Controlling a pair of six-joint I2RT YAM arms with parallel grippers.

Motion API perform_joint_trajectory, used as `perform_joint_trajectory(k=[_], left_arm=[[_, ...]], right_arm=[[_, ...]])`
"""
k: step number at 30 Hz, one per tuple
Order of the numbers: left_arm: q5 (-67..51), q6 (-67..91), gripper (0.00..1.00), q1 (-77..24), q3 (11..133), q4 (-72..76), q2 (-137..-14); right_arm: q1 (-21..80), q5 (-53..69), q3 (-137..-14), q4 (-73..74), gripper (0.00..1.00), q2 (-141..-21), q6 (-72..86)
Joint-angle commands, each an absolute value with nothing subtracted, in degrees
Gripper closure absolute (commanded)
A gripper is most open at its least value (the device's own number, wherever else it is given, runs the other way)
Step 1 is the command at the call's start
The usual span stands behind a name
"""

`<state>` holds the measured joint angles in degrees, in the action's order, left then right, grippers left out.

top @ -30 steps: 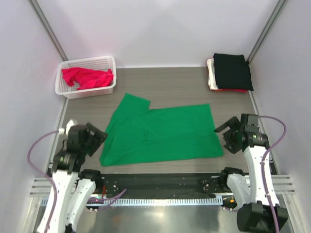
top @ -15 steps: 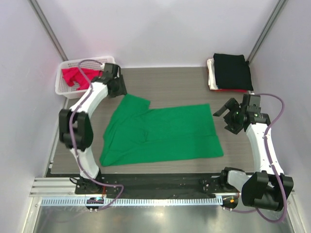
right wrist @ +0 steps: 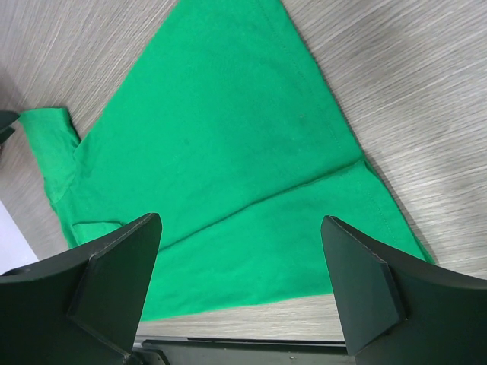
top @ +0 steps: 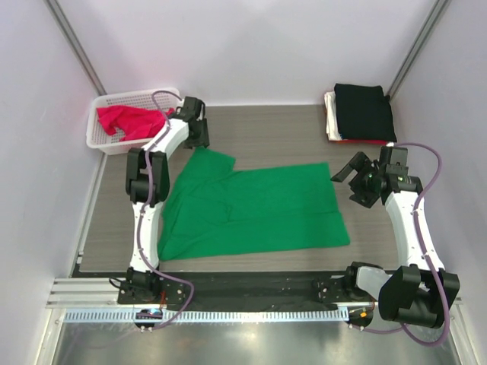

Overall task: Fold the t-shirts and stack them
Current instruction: Fold the tshirt

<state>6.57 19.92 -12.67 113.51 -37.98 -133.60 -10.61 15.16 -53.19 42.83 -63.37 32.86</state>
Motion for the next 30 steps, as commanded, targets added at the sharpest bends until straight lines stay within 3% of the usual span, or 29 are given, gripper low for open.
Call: perform_joint_trajectory(k=[1, 9, 12, 16, 22, 30], left_arm=[[7.6, 18.6, 0.45, -13.1, 117.2, -39.4, -135.3], [8.9, 19.2, 0.48, -13.1, 118.6, -39.5, -139.1], [8.5, 19.5, 0.54, -13.1, 119.1, -39.4, -140.7], [7.5, 20.4, 0.75, -13.2, 118.8, -39.6, -140.8], [7.6, 20.7, 0.98, -13.2, 117.0, -39.7, -136.2], [8.6, 21.4, 1.00, -13.3, 112.9, -41.1, -127.8]], right_arm=[[-10.4, 17.0, -54.1, 40.7, 0.08, -62.1, 31.6], [-10.4, 16.9, -53.4, 40.0, 0.08, -62.4, 31.4], [-10.4, 16.7, -53.2, 39.8, 0.08, -62.5, 31.5], [-10.4, 16.0, -53.3, 39.9, 0.08, -62.7, 31.6], [-10.2, 15.1, -53.8, 37.9, 0.08, -66.2, 32.4], [0.0, 1.8, -65.2, 36.0, 0.11, -84.2, 31.9]])
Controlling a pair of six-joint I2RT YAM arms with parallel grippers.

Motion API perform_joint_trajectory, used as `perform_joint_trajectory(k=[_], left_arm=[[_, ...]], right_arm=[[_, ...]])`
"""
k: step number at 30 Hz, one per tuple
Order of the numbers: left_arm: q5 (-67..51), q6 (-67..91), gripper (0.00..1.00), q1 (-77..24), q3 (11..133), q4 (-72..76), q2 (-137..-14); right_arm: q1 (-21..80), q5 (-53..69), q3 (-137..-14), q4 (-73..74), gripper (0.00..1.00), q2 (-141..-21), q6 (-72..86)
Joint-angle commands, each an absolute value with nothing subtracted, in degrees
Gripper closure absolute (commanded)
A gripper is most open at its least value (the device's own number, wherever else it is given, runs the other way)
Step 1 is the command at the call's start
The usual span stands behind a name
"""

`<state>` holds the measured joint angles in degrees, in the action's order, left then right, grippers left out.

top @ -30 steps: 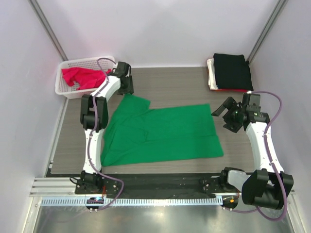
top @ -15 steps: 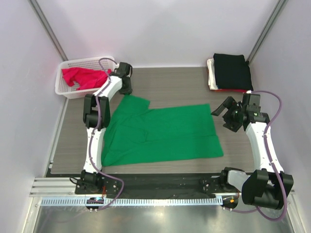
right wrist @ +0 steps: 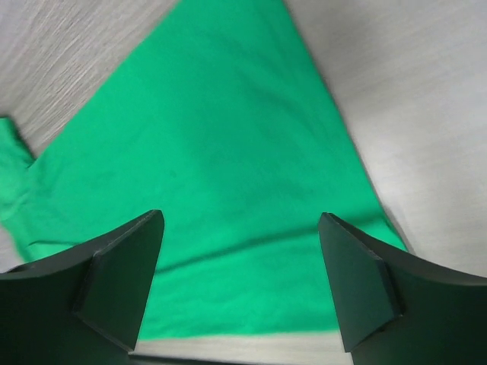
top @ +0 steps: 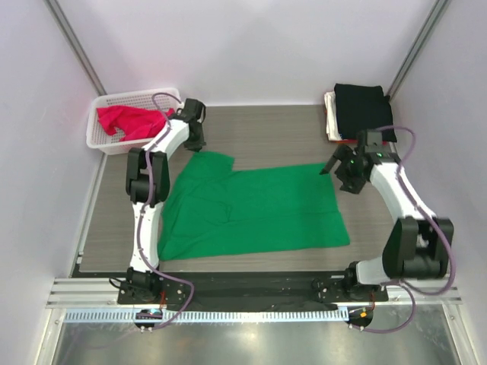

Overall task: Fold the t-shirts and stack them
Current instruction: Fold the tshirt

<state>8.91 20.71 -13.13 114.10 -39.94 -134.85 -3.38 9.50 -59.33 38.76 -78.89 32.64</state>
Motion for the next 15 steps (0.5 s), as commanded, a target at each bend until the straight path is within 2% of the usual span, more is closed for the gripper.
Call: perform_joint_trajectory(k=[1, 5, 9, 11, 15], left_arm=[[8.5, 21.4, 1.00, -13.3, 111.5, -41.1, -126.1], [7.0, 22.8, 1.00, -13.3, 107.4, -41.1, -121.5], [5.6, 23.8, 1.00, -13.2, 103.4, -40.2, -117.4], [5.3, 24.0, 1.00, -13.3, 102.0, -40.1, -115.8], [4.5, 24.2, 1.00, -13.3, 100.4, -39.6, -113.8]], right_arm=[[1.7, 0.5, -68.5, 36.2, 0.16, -86.3, 31.9], [2.0, -5.9, -77.0, 36.2, 0.29, -98.2, 30.5], [2.1, -10.5, -86.6, 37.4, 0.34, -109.8, 28.2], [2.1, -12.6, -88.8, 37.4, 0.39, -112.6, 27.0], [2.3, -12.4, -93.5, 37.4, 0.43, -117.6, 25.7]])
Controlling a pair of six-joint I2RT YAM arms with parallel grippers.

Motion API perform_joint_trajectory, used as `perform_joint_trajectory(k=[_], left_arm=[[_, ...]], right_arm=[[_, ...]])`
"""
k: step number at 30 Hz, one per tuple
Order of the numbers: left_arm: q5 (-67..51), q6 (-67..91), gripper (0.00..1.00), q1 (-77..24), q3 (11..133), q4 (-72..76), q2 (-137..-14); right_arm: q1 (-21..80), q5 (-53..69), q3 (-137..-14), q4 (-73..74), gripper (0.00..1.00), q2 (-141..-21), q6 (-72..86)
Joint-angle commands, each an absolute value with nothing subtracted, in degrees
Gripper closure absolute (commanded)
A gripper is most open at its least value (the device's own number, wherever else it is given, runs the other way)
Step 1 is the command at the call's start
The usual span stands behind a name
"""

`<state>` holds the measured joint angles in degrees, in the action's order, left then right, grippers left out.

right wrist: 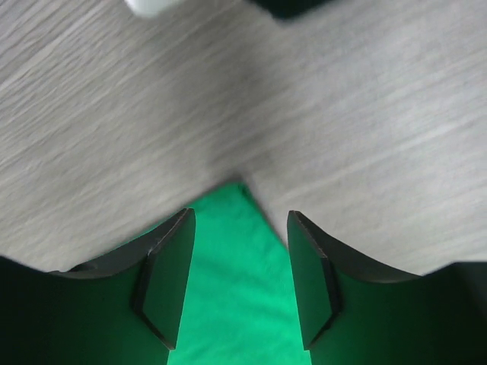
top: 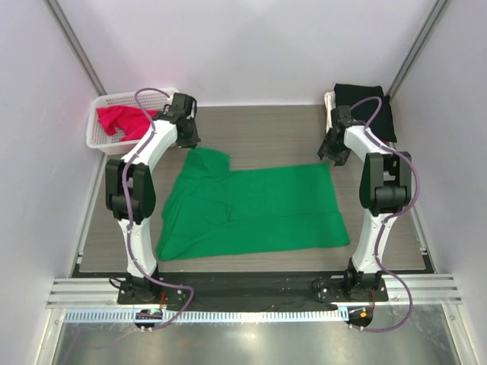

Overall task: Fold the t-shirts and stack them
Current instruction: Fold the tshirt

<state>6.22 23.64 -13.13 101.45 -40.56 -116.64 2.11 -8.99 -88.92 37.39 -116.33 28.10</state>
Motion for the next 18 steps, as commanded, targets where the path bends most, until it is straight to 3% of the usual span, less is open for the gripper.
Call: perform_joint_trajectory(k=[1, 14, 18], left_arm=[[4.3, 24.3, 1.00, -13.3, 99.9, -39.5, -113.5], [3.4, 25.3, 1.00, -13.3, 97.9, -38.7, -112.8], [3.4, 25.5, 1.00, -13.3, 97.3, -38.8, -112.1]], right_arm=[[2.3, -12.3, -94.0, 37.3, 0.43, -119.2, 25.5], [4.8, -12.7, -89.0, 33.7, 0.61, -120.5, 27.0], [4.8, -12.8, -88.1, 33.1, 0.77, -120.8, 26.6]])
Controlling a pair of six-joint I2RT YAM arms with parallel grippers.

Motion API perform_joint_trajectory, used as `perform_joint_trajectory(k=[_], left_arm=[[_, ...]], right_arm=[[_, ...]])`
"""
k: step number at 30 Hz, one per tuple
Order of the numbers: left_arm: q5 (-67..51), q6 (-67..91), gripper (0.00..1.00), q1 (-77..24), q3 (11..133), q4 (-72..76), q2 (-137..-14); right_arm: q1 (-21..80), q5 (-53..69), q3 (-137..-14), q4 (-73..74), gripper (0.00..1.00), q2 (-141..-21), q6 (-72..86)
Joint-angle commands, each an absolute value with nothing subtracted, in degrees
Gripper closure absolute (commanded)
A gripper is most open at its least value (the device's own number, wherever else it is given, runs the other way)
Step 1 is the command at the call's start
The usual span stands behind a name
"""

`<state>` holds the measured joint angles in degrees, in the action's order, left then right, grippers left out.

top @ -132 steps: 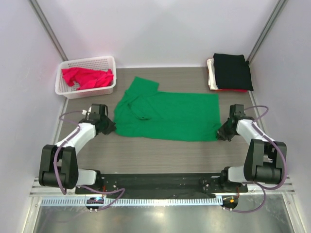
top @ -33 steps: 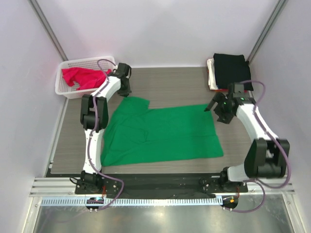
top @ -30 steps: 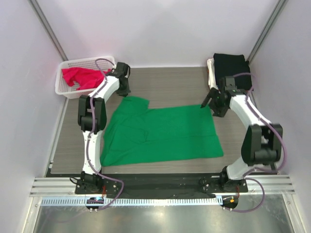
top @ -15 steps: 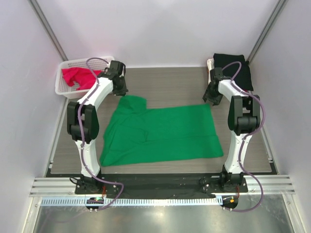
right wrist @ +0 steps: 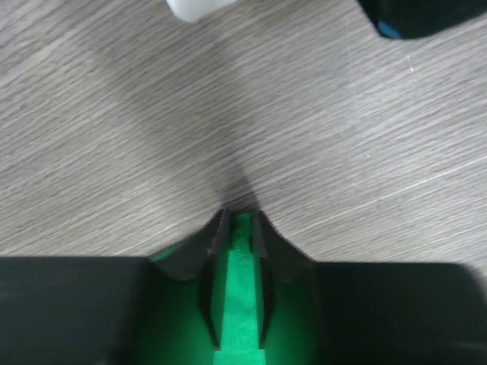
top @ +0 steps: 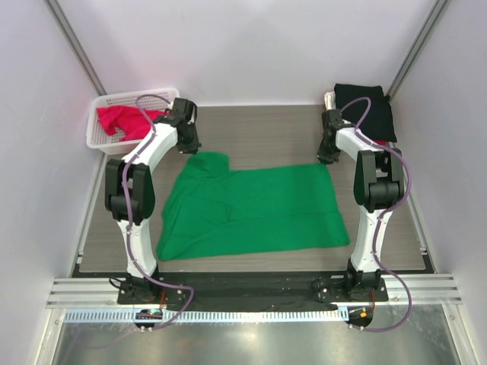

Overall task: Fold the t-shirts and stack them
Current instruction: Fold the tshirt

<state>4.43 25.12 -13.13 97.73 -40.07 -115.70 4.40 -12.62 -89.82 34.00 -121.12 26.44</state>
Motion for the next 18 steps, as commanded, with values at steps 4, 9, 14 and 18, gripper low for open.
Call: perform_joint_trajectory(k=[4, 9, 14, 18], left_arm=[[4.0, 25.3, 1.00, -13.2, 97.3, -39.3, -110.7], [4.7, 25.4, 1.00, -13.4, 97.4, -43.1, -107.4], [6.3, 26.5, 1.00, -13.8, 91.7, -45.1, -100.6], [7.5, 27.6, 1.00, -14.6, 83.3, -45.4, -93.6]], right_arm=[[4.9, -12.6, -89.1, 33.3, 0.99, -120.8, 26.3], [5.4, -12.5, -91.2, 35.7, 0.99, -118.6, 25.1], [5.8, -12.6, -88.3, 37.0, 0.99, -110.7, 24.7], [6.2, -11.3, -82.3, 36.8, 0.99, -103.8, 24.8]])
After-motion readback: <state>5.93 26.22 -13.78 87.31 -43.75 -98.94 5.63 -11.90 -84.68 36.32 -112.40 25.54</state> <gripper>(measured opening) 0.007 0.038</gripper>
